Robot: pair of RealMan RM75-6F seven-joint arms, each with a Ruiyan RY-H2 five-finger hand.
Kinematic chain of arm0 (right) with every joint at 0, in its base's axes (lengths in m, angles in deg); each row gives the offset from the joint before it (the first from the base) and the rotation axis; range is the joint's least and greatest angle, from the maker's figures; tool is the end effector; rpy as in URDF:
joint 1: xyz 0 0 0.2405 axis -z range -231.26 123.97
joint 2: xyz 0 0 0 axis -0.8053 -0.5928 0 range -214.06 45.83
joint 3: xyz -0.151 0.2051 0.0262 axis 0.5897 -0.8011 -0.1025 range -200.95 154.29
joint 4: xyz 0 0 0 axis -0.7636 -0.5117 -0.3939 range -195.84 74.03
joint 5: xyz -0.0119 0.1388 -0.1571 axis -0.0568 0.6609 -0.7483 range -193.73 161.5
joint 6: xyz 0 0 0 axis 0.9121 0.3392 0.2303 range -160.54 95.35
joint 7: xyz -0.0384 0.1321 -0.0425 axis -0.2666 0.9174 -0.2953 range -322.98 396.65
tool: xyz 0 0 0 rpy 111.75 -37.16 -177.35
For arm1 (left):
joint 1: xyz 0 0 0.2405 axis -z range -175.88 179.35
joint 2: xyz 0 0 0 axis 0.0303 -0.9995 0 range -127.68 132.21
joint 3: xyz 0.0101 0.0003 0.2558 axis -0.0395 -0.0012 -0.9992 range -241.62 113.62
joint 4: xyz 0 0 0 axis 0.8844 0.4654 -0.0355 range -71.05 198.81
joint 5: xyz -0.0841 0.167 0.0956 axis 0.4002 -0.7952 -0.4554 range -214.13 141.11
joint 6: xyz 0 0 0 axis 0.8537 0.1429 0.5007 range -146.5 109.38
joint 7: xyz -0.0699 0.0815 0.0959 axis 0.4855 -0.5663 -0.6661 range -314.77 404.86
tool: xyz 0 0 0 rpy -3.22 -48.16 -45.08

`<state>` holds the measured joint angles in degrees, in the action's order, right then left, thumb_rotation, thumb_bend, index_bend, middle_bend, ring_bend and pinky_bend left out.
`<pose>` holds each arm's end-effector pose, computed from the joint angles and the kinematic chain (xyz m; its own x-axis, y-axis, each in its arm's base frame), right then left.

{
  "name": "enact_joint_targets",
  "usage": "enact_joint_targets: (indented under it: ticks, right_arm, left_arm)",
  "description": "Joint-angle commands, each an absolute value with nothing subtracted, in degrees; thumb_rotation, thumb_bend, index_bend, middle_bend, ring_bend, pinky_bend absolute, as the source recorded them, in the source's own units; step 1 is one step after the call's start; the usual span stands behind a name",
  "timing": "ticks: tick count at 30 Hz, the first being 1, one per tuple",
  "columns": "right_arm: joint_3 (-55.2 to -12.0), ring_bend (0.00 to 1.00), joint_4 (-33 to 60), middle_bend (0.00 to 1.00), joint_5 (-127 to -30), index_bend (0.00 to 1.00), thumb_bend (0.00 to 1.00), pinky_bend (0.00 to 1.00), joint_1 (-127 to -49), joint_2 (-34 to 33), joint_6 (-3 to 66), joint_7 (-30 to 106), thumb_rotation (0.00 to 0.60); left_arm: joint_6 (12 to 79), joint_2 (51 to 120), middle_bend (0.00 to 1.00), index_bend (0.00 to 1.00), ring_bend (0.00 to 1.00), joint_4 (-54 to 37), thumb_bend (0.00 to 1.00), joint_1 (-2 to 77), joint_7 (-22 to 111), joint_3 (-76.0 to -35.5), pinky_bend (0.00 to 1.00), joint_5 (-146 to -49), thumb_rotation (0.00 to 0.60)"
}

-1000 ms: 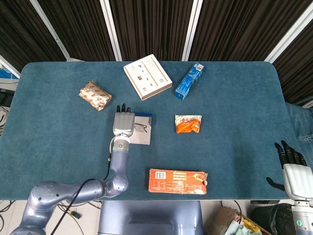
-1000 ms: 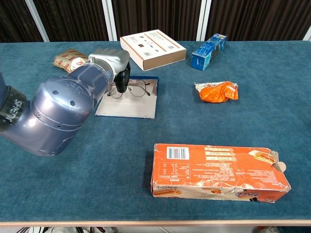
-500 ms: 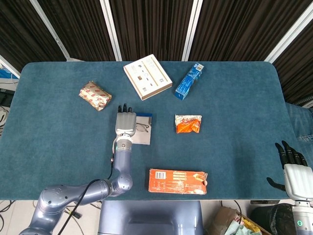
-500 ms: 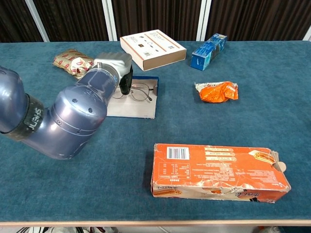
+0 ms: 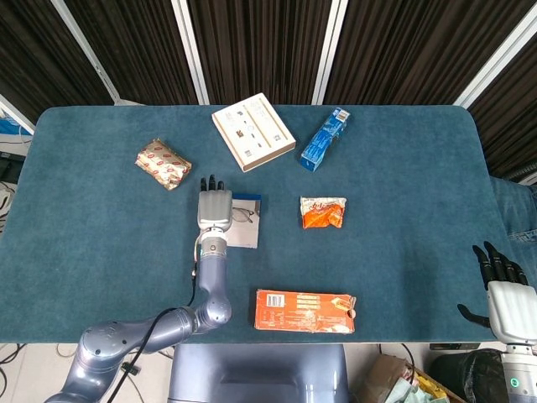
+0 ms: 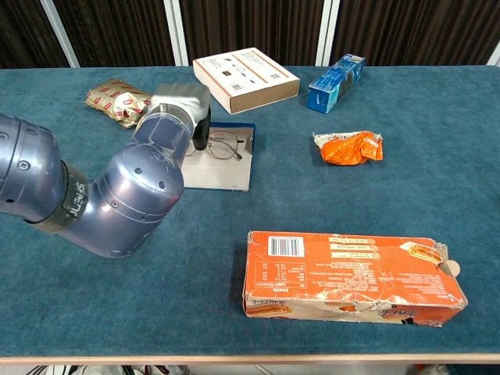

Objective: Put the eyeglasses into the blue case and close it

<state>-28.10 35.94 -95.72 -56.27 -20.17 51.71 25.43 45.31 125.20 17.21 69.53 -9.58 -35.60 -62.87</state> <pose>-0.3151 -0.1738 0.1609 0.4930 -0.0261 0.8697 -0.8616 0.1243 0.4921 -0.0522 0.4115 -0.1118 0.5708 0.2053 0.7950 0.8091 0.0241 -0.5872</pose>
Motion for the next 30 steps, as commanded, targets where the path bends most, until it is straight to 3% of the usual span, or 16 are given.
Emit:
enact_joint_targets:
  ticks: [1,5,12,19,24,27,30]
  right_arm:
    - [-28.10,0.12,35.96,0.02,-95.71,0.04,0.22,0.16,-56.27,-20.18,51.70,25.42,0.600]
    - [-28.04,0.12,36.00,0.02,-95.84,0.04,0.22,0.16,-56.28,-20.17,51.73,25.38,0.600]
    - [-28.00,0.12,36.00,0.02,-95.96,0.04,0.22,0.16,-56.29,-20.19,51.75,25.42,0.600]
    - [-28.00,0.12,35.97,0.02,-95.92,0.04,0.23,0.16,-56.34,-20.10,51.68,25.31,0.600]
    - [-27.99,0.12,36.00,0.03,-95.94,0.04,0.23,0.16,-56.34,-20.02,51.75,25.17,0.600]
    - [-28.01,0.12,35.99,0.03,-95.81,0.04,0.23,0.16,-56.29,-19.94,51.81,25.05,0.600]
    - [-28.15,0.12,35.97,0.03,-95.71,0.04,0.23,0.16,-56.26,-19.91,51.98,25.03,0.600]
  left_arm:
    - [44.83,125.47,0.19,0.37,0.03,17.67,0.41,69.47,-9.82,-35.04,0.06,-62.80,0.600]
    - [44.68,125.23,0.18,0.27,0.02,17.04,0.41,69.09,-10.64,-34.54,0.05,-62.72,0.600]
    - [46.83,122.81,0.17,0.22,0.02,10.48,0.41,67.39,-11.38,-34.51,0.05,-63.90,0.600]
    - [50.21,115.76,0.18,0.21,0.02,-3.99,0.41,62.43,-12.18,-38.19,0.10,-67.32,0.600]
    - [49.11,108.74,0.18,0.19,0.03,-14.01,0.41,58.12,-9.94,-41.65,0.15,-70.38,0.600]
    - [47.58,105.04,0.20,0.19,0.08,-18.19,0.41,56.19,-8.30,-43.78,0.20,-72.37,0.600]
    - [46.30,101.12,0.28,0.19,0.22,-22.72,0.42,54.05,-5.29,-45.22,0.32,-74.51,0.600]
